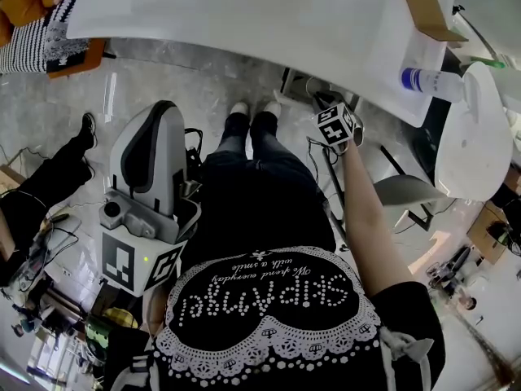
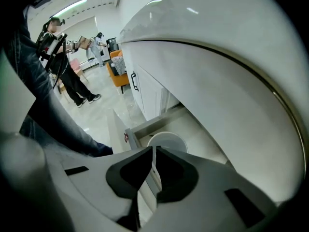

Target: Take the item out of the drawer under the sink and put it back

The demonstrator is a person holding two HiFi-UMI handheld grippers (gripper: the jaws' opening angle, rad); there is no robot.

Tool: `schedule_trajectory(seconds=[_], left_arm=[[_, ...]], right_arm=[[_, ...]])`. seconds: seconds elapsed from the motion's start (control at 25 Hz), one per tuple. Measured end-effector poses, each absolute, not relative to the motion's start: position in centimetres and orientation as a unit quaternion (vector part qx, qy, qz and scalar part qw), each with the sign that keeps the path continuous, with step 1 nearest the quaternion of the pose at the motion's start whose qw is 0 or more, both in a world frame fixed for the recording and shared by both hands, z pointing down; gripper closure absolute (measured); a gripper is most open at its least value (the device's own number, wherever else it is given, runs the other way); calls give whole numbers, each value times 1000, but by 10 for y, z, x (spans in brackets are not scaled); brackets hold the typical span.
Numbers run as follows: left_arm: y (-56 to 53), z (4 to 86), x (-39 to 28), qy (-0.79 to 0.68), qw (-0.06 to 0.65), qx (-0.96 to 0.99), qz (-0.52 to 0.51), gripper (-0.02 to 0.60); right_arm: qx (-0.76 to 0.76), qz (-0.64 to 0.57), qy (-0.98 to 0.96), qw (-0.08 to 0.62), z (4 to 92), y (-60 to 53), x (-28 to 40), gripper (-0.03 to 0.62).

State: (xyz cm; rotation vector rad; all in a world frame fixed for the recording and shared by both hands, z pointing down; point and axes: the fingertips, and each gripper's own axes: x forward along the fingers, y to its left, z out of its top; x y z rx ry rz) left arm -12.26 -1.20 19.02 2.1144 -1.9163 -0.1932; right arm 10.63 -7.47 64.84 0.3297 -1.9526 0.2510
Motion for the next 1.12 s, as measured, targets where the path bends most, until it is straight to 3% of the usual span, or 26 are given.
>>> schedule_trajectory(seconds=[0.36, 1.12], left_arm=[[-1, 184, -132, -653, 135, 742, -72, 577], [6, 181, -137, -605, 127, 779, -102, 577]], right_arm=[[223, 139, -825, 501, 627, -84, 102, 568], [346, 172, -875, 293, 503, -72, 81, 577]])
